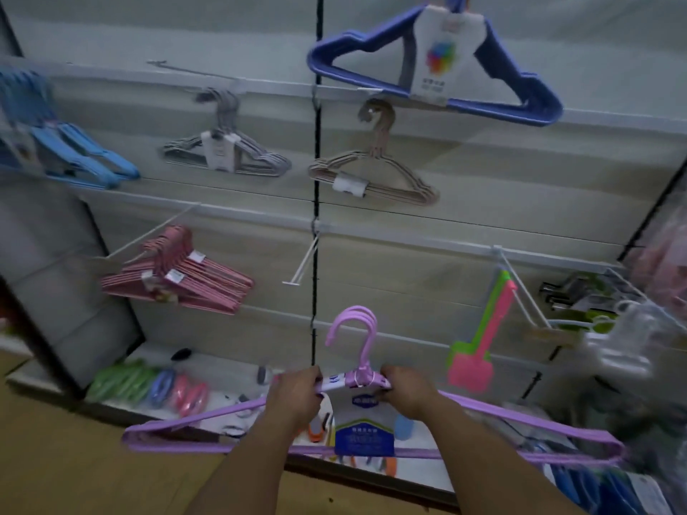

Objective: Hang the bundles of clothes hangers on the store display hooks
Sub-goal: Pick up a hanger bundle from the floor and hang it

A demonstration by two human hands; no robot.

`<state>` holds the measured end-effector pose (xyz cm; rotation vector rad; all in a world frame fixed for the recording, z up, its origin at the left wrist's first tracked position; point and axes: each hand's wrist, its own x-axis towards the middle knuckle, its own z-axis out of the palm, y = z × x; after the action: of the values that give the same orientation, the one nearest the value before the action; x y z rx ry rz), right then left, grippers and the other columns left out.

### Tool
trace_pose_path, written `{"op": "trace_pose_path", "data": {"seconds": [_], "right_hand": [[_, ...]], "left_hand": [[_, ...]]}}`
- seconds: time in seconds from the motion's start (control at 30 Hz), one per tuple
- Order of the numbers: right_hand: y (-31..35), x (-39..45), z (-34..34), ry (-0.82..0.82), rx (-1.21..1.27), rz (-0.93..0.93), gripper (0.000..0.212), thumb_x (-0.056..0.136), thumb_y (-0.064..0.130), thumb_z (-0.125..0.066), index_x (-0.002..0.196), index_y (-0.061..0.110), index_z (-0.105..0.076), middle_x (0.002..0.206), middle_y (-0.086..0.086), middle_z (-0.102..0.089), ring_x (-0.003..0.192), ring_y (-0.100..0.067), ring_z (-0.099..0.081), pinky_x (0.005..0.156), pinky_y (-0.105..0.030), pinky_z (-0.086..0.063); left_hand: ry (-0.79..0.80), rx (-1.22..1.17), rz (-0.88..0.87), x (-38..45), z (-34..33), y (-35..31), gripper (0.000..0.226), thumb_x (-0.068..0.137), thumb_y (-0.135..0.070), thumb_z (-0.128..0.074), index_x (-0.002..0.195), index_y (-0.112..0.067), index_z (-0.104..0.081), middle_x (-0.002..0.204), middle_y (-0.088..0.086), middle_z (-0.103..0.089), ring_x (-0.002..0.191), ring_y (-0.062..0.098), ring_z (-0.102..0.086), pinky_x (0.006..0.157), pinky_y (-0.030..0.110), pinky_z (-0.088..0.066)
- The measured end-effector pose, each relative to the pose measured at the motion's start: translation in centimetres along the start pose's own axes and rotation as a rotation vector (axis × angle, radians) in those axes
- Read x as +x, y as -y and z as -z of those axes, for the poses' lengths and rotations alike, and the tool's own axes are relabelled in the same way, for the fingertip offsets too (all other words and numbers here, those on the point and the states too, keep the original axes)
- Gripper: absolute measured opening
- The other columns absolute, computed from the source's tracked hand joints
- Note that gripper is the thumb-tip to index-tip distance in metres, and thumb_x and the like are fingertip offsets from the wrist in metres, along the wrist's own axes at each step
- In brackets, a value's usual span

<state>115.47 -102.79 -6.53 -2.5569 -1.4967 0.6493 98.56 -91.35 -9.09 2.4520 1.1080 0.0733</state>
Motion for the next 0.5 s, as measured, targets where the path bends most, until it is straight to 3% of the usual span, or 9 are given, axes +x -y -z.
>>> {"op": "trace_pose_path", "data": {"seconds": [0.1, 0.2, 0.3, 0.5], "right_hand": [[1.6, 1.2, -0.8, 0.017, 0.032, -0.019, 0.022, 0.094, 0.029, -0.056, 0.111, 0.015, -0.055, 0.122, -0.012, -0.06, 0.111, -0.025, -0.056, 0.074, -0.023, -0.03], [2.7, 3.0, -1.5, 0.019, 0.04, -0.048, 0.029, 0.094, 0.031, -0.055, 0.117, 0.013, -0.055, 0.123, -0.01, -0.06, 0.112, -0.024, -0.055, 0.079, -0.026, -0.037], [2.9, 5.1, -1.7, 0.022, 0.068, -0.062, 0.029, 0.094, 0.029, -0.057, 0.117, 0.012, -0.057, 0.122, -0.01, -0.06, 0.112, -0.025, -0.056, 0.086, -0.027, -0.041], [2.9, 9.5, -2.1, 0.044, 0.126, -0.095, 0.027, 0.093, 0.028, -0.057, 0.115, 0.013, -0.056, 0.121, -0.009, -0.061, 0.109, -0.024, -0.057, 0.089, -0.03, -0.044]], "left_hand": [[0.106, -0.101, 0.037, 0.4, 0.6, 3.2, 0.032, 0.086, -0.037, -0.058, 0.116, -0.026, -0.053, 0.107, 0.001, -0.06, 0.096, 0.018, -0.057, 0.081, 0.03, -0.045], [0.173, -0.043, 0.032, 2.2, 0.5, 4.4, 0.05, 0.09, -0.055, -0.046, 0.134, -0.031, -0.043, 0.129, 0.004, -0.052, 0.115, 0.022, -0.049, 0.099, 0.038, -0.04], [0.184, 0.096, 0.015, 4.1, 0.5, 4.9, 0.05, 0.096, -0.055, -0.033, 0.142, -0.035, -0.032, 0.143, 0.007, -0.04, 0.13, 0.026, -0.036, 0.11, 0.042, -0.027], [0.151, 0.164, 0.016, 7.7, 0.7, 5.5, 0.042, 0.099, -0.048, -0.029, 0.136, -0.029, -0.037, 0.136, 0.006, -0.045, 0.126, 0.024, -0.04, 0.111, 0.043, -0.025]]}}
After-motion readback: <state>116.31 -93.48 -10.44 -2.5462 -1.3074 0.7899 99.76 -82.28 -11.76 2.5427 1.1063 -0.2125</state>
